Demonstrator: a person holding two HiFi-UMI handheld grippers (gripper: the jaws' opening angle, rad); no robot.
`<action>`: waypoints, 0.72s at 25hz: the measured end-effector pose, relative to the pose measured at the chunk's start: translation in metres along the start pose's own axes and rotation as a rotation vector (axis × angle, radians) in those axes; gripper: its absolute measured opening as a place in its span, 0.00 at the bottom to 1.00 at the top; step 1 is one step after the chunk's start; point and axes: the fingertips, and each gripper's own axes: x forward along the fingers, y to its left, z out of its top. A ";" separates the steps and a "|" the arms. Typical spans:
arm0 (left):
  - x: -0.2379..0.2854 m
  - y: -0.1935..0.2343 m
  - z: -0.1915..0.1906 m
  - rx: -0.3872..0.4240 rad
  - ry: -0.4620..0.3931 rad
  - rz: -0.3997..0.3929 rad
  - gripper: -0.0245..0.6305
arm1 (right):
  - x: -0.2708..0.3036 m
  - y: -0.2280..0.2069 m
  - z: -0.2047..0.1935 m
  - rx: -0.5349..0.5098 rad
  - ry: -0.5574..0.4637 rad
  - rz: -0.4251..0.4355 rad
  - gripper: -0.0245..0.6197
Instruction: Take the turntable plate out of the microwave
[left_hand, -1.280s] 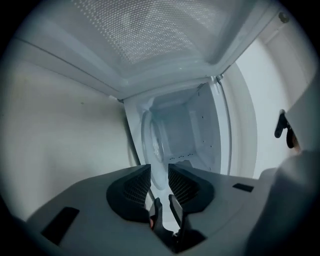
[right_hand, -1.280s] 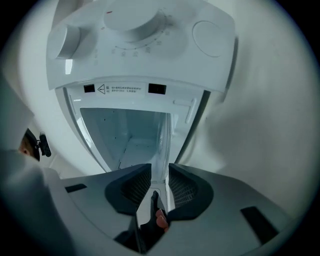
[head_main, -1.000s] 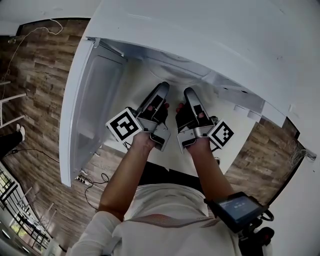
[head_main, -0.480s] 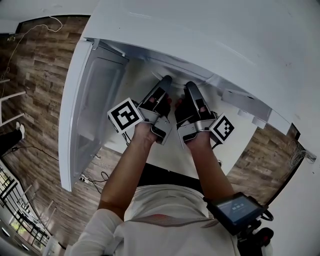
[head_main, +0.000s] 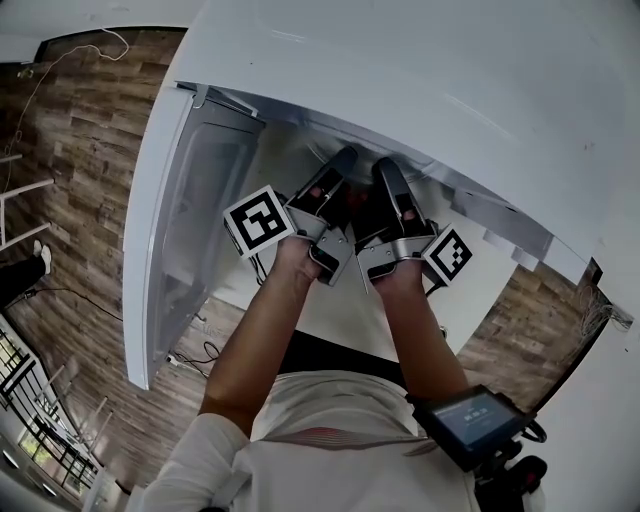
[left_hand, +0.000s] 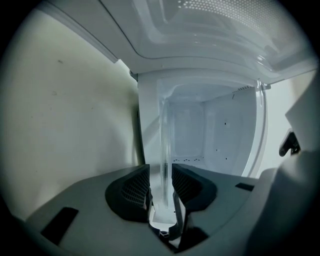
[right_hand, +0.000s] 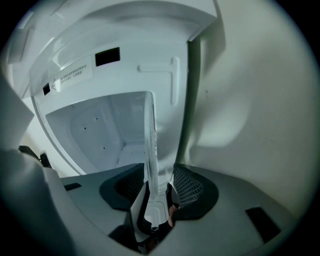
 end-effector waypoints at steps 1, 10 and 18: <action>0.001 0.000 0.001 0.003 0.003 0.000 0.26 | 0.001 0.001 0.000 -0.007 0.000 -0.001 0.32; 0.006 -0.005 0.004 0.011 0.013 -0.001 0.16 | 0.006 0.008 0.004 -0.006 -0.002 0.021 0.32; 0.007 -0.005 0.003 0.009 0.036 -0.012 0.11 | 0.005 0.002 0.004 0.005 0.001 0.011 0.15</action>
